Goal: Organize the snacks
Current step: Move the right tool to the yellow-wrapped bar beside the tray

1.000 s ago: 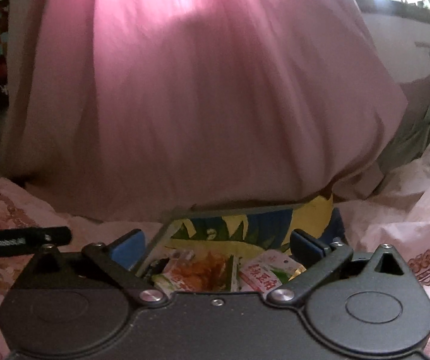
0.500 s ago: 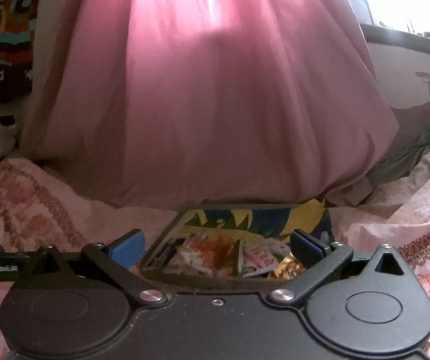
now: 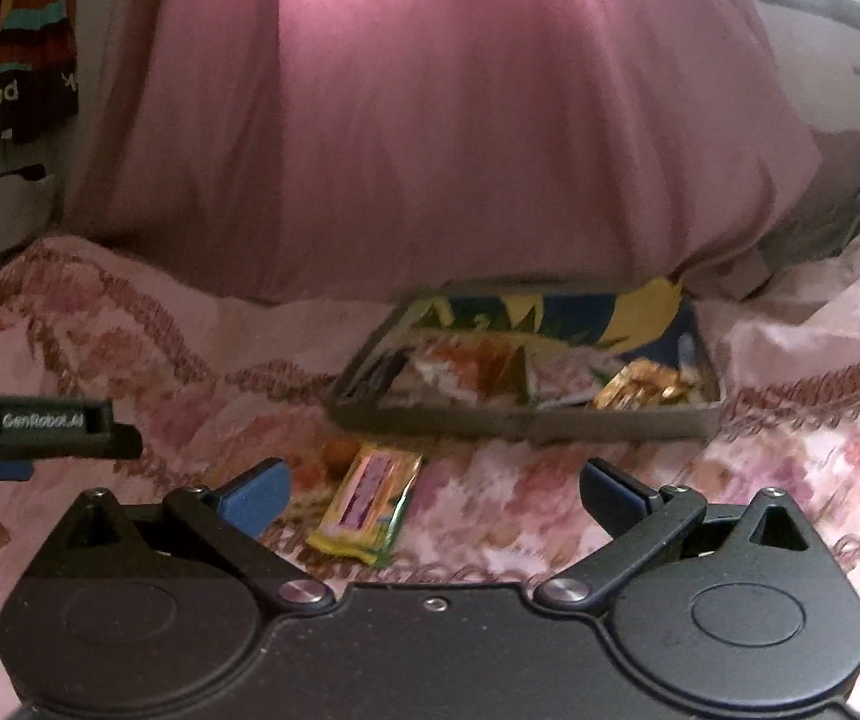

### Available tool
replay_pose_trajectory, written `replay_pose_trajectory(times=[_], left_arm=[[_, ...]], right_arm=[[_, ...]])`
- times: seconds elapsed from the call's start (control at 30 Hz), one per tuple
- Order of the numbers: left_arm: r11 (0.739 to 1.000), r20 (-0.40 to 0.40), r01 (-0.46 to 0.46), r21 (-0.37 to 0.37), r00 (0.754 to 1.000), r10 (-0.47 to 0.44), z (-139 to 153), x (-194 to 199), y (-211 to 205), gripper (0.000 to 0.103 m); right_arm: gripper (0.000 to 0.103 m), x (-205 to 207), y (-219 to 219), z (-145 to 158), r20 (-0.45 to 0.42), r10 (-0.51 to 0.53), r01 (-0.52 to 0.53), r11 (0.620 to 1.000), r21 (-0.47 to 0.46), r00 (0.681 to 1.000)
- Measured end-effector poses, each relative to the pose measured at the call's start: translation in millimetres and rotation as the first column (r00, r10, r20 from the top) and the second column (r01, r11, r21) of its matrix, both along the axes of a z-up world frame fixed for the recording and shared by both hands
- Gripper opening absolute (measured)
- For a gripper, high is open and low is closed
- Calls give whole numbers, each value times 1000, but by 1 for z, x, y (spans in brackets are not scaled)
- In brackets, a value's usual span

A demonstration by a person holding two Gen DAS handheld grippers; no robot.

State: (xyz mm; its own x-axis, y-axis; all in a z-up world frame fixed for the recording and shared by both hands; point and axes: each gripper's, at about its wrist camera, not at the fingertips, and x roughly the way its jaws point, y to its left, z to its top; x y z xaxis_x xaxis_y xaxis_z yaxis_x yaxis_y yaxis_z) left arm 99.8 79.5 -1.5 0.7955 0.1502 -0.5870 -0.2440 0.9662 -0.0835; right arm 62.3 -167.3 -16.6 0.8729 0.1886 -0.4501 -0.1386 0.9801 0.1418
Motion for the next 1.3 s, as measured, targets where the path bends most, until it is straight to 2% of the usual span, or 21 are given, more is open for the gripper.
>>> replay_pose_trajectory(times=[0.37, 0.5, 0.9, 1.03, 1.17, 1.3], left_arm=[[1000, -118, -27, -8, 993, 26, -13, 19, 2, 103], [1000, -171, -5, -22, 985, 1, -20, 27, 1, 103], [999, -243, 35, -24, 969, -40, -25, 38, -7, 103], [996, -291, 54, -66, 954, -71, -30, 50, -1, 103], [986, -346, 95, -137, 928, -137, -41, 67, 7, 103], [982, -358, 144, -121, 916, -179, -48, 83, 11, 103]], right_arm=[[102, 11, 18, -16, -73, 50, -52, 998, -33, 996], [102, 16, 22, -21, -90, 51, -54, 998, -37, 995], [102, 25, 33, -37, -142, 80, -89, 994, -60, 987], [102, 33, 37, -44, -174, 105, -117, 991, -62, 979], [102, 49, 45, -53, -236, 192, -223, 968, -114, 953], [102, 65, 44, -61, -255, 210, -254, 955, -153, 944]])
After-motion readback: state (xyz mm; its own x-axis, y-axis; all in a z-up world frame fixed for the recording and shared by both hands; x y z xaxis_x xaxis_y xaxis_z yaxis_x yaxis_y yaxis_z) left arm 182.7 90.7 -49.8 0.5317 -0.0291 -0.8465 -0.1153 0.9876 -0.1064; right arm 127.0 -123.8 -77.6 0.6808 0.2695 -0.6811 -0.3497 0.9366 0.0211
